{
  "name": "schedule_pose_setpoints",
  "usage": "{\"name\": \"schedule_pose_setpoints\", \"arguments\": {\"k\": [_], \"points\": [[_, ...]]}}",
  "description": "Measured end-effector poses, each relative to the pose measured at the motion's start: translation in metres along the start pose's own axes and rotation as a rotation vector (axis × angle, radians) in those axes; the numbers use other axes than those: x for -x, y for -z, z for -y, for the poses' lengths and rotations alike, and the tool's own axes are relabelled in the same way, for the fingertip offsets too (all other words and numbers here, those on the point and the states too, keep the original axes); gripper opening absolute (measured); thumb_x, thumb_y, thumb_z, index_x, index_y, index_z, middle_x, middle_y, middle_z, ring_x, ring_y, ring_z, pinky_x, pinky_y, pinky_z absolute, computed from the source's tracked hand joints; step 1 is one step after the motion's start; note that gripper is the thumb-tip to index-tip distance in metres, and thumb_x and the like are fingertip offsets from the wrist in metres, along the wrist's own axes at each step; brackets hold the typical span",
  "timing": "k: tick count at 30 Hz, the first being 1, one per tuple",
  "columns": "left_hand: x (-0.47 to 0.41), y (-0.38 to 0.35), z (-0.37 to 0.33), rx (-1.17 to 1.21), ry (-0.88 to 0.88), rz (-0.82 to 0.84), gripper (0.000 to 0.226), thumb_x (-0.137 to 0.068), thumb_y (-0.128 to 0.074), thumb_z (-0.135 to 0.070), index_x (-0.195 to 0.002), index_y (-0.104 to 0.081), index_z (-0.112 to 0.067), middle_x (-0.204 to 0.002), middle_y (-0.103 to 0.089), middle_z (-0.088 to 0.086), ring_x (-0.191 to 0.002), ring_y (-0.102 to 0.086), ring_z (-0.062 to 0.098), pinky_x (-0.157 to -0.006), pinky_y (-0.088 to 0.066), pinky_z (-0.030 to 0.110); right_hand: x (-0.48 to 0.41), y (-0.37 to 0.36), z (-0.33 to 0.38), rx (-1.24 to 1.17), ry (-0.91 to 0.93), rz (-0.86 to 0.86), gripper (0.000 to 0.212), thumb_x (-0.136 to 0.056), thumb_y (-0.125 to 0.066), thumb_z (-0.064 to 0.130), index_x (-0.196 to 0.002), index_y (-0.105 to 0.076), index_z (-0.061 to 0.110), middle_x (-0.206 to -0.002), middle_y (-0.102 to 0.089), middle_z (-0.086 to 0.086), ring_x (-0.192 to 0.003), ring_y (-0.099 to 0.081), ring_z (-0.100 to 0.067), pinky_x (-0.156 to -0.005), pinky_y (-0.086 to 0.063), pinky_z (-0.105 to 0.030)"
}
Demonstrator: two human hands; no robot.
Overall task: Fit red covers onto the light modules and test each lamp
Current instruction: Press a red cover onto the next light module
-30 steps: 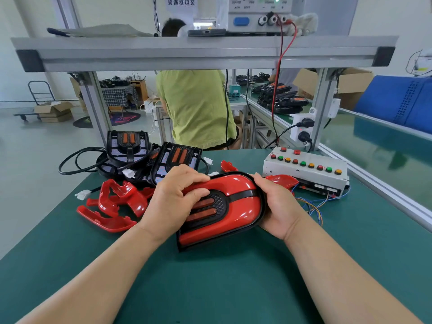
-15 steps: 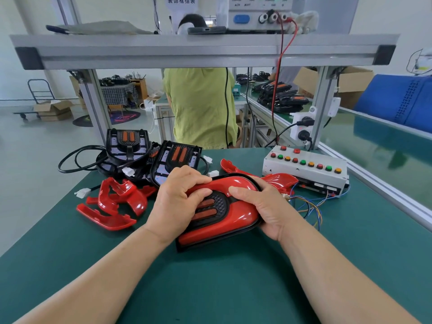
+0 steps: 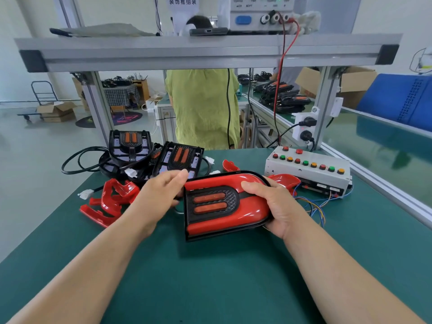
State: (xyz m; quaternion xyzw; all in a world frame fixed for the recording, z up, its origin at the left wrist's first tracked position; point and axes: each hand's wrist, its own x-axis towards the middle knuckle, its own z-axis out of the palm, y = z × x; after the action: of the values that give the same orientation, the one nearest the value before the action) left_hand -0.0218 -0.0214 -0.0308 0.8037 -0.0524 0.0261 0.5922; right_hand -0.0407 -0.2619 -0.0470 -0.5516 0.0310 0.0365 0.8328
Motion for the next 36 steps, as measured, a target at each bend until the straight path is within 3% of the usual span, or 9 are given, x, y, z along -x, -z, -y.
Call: {"name": "schedule_pose_setpoints", "arguments": {"k": [2,4,9,11,15,19,25,36], "points": [[0.001,0.000,0.002,0.175,0.133,0.187,0.043,-0.099,-0.046,-0.050,-0.109,-0.074,-0.019,-0.110,-0.075,0.001,-0.105,-0.068,0.021,-0.093,-0.053,0.040,0.000,0.000,-0.001,-0.003,-0.005,0.001,0.058,-0.056,-0.084,0.015,-0.112,-0.070,0.010,-0.104,-0.074,-0.022,-0.082,-0.072,-0.035,-0.075,-0.061,-0.053],[0.001,-0.003,0.003,0.274,0.195,0.269,0.045,-0.098,-0.048,-0.046,-0.116,-0.072,-0.012,-0.117,-0.073,0.007,-0.112,-0.067,0.027,-0.100,-0.051,0.045,0.000,0.000,-0.002,-0.015,-0.004,0.001,0.056,-0.056,-0.084,0.016,-0.110,-0.071,0.012,-0.103,-0.075,-0.021,-0.080,-0.073,-0.034,-0.071,-0.062,-0.049],[-0.001,-0.007,0.007,0.485,0.338,0.198,0.059,-0.078,-0.066,-0.044,-0.122,-0.067,-0.004,-0.120,-0.070,0.017,-0.122,-0.060,0.035,-0.106,-0.046,0.051,-0.002,0.002,-0.005,-0.038,-0.001,0.008,0.046,-0.060,-0.083,0.017,-0.105,-0.074,0.014,-0.103,-0.074,-0.021,-0.082,-0.073,-0.034,-0.072,-0.062,-0.048],[-0.002,-0.008,0.010,0.490,0.330,0.200,0.058,-0.080,-0.064,-0.045,-0.121,-0.068,-0.005,-0.119,-0.070,0.016,-0.120,-0.062,0.034,-0.103,-0.049,0.051,-0.002,0.003,-0.005,-0.038,-0.006,0.018,0.044,-0.063,-0.082,0.017,-0.106,-0.075,0.014,-0.105,-0.074,-0.021,-0.084,-0.073,-0.034,-0.073,-0.061,-0.048],[0.000,-0.012,0.011,0.580,0.327,0.257,0.051,-0.086,-0.057,-0.043,-0.117,-0.071,-0.006,-0.118,-0.070,0.018,-0.109,-0.069,0.033,-0.080,-0.060,0.046,-0.001,0.003,-0.003,0.000,-0.026,0.048,0.052,-0.063,-0.082,0.016,-0.113,-0.070,0.015,-0.107,-0.074,-0.019,-0.085,-0.073,-0.034,-0.075,-0.061,-0.049],[0.000,-0.014,0.012,0.562,0.306,0.230,0.053,-0.085,-0.060,-0.041,-0.122,-0.068,-0.005,-0.120,-0.069,0.019,-0.111,-0.068,0.033,-0.091,-0.056,0.050,0.000,0.004,-0.002,0.042,-0.033,0.073,0.055,-0.066,-0.080,0.017,-0.119,-0.068,0.013,-0.110,-0.073,-0.021,-0.094,-0.071,-0.038,-0.085,-0.059,-0.054],[0.003,-0.016,0.006,0.645,0.332,0.187,0.038,-0.099,-0.053,-0.030,-0.118,-0.069,-0.001,-0.113,-0.071,0.022,-0.100,-0.072,0.035,-0.066,-0.061,0.043,0.001,0.000,-0.004,0.049,-0.015,0.074,0.053,-0.069,-0.081,0.025,-0.119,-0.069,0.011,-0.113,-0.072,-0.021,-0.100,-0.069,-0.039,-0.089,-0.057,-0.055],[0.003,-0.013,0.006,0.650,0.327,0.193,0.040,-0.099,-0.052,-0.031,-0.120,-0.068,0.000,-0.115,-0.070,0.023,-0.102,-0.071,0.035,-0.068,-0.061,0.044,0.000,0.001,-0.007,-0.006,-0.020,0.115,0.045,-0.072,-0.077,0.022,-0.114,-0.072,0.008,-0.113,-0.072,-0.023,-0.095,-0.071,-0.036,-0.083,-0.060,-0.049]]}}
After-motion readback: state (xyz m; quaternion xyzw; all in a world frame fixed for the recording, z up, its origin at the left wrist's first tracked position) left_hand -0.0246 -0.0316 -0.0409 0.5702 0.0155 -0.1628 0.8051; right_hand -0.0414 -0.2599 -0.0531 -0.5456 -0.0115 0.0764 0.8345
